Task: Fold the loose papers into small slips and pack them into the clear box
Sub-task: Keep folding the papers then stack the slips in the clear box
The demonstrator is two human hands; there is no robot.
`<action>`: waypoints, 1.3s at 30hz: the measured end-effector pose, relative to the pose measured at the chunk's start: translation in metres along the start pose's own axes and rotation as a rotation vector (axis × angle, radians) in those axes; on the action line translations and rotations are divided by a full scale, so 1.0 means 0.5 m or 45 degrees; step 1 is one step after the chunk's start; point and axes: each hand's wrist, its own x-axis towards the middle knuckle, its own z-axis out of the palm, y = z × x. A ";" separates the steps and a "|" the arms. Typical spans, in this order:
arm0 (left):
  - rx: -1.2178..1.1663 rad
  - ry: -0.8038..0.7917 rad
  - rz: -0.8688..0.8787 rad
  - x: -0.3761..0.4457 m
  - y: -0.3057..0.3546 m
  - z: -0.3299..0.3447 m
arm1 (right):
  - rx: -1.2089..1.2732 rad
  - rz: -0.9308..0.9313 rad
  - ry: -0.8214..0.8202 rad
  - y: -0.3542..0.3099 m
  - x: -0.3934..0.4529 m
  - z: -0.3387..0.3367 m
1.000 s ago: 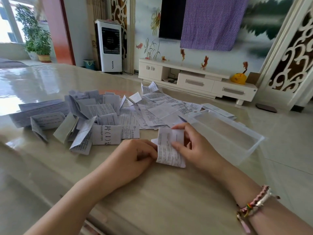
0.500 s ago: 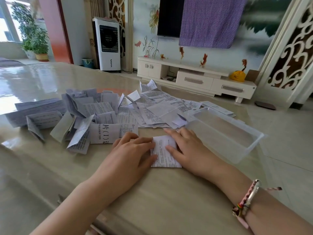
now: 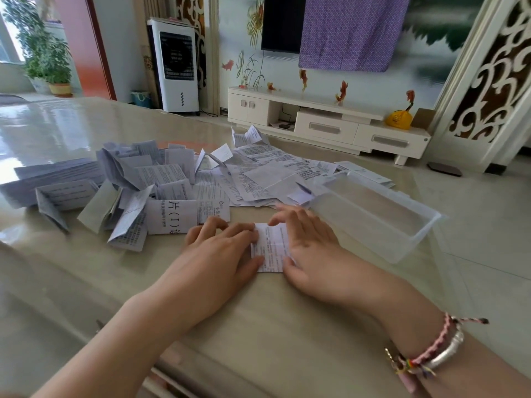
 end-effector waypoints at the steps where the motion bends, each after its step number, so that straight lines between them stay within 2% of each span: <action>1: -0.007 0.006 0.000 0.000 -0.001 0.002 | 0.008 0.010 -0.018 0.003 -0.003 -0.003; 7: -0.096 0.052 0.073 0.003 -0.006 0.007 | 0.047 -0.035 -0.015 0.011 -0.007 -0.007; 11: -0.175 0.044 0.069 0.006 -0.017 0.012 | 0.262 -0.155 0.028 0.027 -0.006 -0.004; 14: -0.201 0.031 0.071 0.009 -0.023 0.009 | 0.423 -0.146 0.010 0.042 -0.007 -0.014; 17: -0.280 0.000 0.074 0.006 -0.025 -0.001 | 0.423 -0.136 -0.084 0.055 -0.006 -0.019; 20: -0.343 -0.045 0.078 0.002 -0.028 -0.009 | 0.387 -0.135 -0.022 0.056 -0.007 -0.021; 25: -0.529 0.187 -0.091 0.016 -0.007 -0.006 | 0.681 0.018 0.138 0.057 0.001 -0.018; 28: -0.655 0.201 -0.286 0.041 -0.001 -0.001 | 0.796 0.163 0.190 0.058 0.028 -0.001; 30: -0.643 0.176 -0.395 0.057 0.006 -0.002 | 0.764 0.253 0.246 0.057 0.048 0.011; 33: -0.491 0.139 -0.486 0.073 0.017 0.000 | 0.504 0.355 0.311 0.048 0.065 0.030; 39: -0.314 0.192 -0.471 0.069 0.028 0.013 | 0.076 0.358 0.322 0.026 0.076 0.042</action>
